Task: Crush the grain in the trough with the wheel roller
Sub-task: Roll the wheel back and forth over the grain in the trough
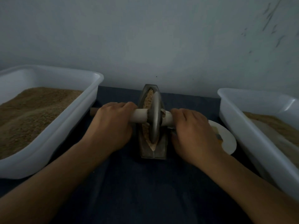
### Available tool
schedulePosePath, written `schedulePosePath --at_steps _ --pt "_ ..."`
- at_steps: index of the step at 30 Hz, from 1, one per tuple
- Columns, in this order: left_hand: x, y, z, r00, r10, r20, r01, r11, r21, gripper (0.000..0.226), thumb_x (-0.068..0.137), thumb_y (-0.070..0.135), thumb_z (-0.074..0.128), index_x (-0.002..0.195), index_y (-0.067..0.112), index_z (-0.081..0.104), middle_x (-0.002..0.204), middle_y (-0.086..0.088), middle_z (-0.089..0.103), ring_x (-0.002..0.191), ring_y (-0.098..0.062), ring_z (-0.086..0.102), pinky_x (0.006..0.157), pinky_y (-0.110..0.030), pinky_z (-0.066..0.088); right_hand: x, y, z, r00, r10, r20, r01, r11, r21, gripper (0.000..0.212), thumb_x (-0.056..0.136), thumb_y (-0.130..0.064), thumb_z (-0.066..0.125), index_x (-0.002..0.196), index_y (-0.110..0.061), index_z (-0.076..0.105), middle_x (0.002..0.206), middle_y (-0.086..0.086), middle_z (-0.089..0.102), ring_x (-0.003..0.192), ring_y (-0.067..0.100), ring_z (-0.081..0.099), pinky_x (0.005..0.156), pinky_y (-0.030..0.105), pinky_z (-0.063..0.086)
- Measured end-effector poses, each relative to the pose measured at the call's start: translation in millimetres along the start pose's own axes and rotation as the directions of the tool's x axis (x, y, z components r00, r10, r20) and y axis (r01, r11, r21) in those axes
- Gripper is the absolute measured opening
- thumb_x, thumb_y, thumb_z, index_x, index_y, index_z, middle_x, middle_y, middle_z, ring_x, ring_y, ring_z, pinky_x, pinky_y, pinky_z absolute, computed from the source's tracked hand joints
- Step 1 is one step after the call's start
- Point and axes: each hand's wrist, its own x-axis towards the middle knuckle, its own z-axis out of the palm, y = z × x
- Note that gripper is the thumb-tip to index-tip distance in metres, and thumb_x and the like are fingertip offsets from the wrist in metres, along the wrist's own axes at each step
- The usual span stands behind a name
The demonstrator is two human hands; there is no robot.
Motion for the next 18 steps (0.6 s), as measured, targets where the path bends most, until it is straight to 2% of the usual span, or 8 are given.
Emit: schedulePosePath --at_steps 4,6,9,13,18 --pt "-3 2 1 1.000 -0.006 0.003 0.006 1.000 0.006 0.034 0.078 0.022 0.074 0.110 0.022 0.062 0.097 0.003 0.068 0.087 -0.019 0.062 0.074 -0.029 0.041 3 -2 2 1.000 0.014 -0.016 -0.014 1.000 -0.002 0.043 0.080 -0.019 0.066 0.122 -0.010 0.059 0.107 0.008 0.064 0.098 0.027 0.060 0.090 0.042 0.045" --pt "1 2 9 1.000 0.017 -0.001 -0.016 0.999 0.048 0.039 0.076 0.019 0.076 0.112 0.017 0.063 0.100 -0.003 0.069 0.089 -0.023 0.062 0.085 -0.036 0.045 8 0 10 1.000 0.024 -0.012 -0.024 1.000 -0.018 0.035 0.082 -0.018 0.066 0.115 -0.010 0.061 0.101 0.008 0.064 0.091 0.027 0.060 0.085 0.040 0.044" --pt "15 1 26 0.999 0.048 0.013 -0.050 0.979 0.196 0.045 0.078 0.024 0.072 0.120 0.015 0.055 0.112 -0.005 0.064 0.099 -0.024 0.058 0.100 -0.039 0.039 23 7 24 0.999 0.040 0.010 -0.040 0.999 -0.005 0.023 0.082 -0.015 0.065 0.105 -0.011 0.060 0.091 0.006 0.060 0.081 0.025 0.055 0.075 0.036 0.038" --pt "44 -9 47 0.998 -0.025 0.052 0.014 0.976 0.215 0.044 0.082 0.032 0.070 0.119 0.023 0.048 0.115 0.000 0.058 0.103 -0.020 0.056 0.096 -0.036 0.039 52 19 40 0.997 0.069 0.037 -0.066 0.996 -0.067 0.017 0.084 -0.018 0.061 0.100 -0.015 0.058 0.088 0.003 0.058 0.078 0.025 0.052 0.067 0.032 0.022" --pt "74 -26 60 0.989 -0.092 0.117 0.068 0.977 0.201 0.037 0.080 0.031 0.071 0.110 0.024 0.050 0.108 0.000 0.061 0.097 -0.023 0.058 0.085 -0.040 0.043 91 30 50 0.994 0.076 0.082 -0.063 0.986 -0.153 0.023 0.084 -0.025 0.062 0.105 -0.018 0.055 0.094 0.004 0.062 0.084 0.030 0.058 0.062 0.034 0.022"
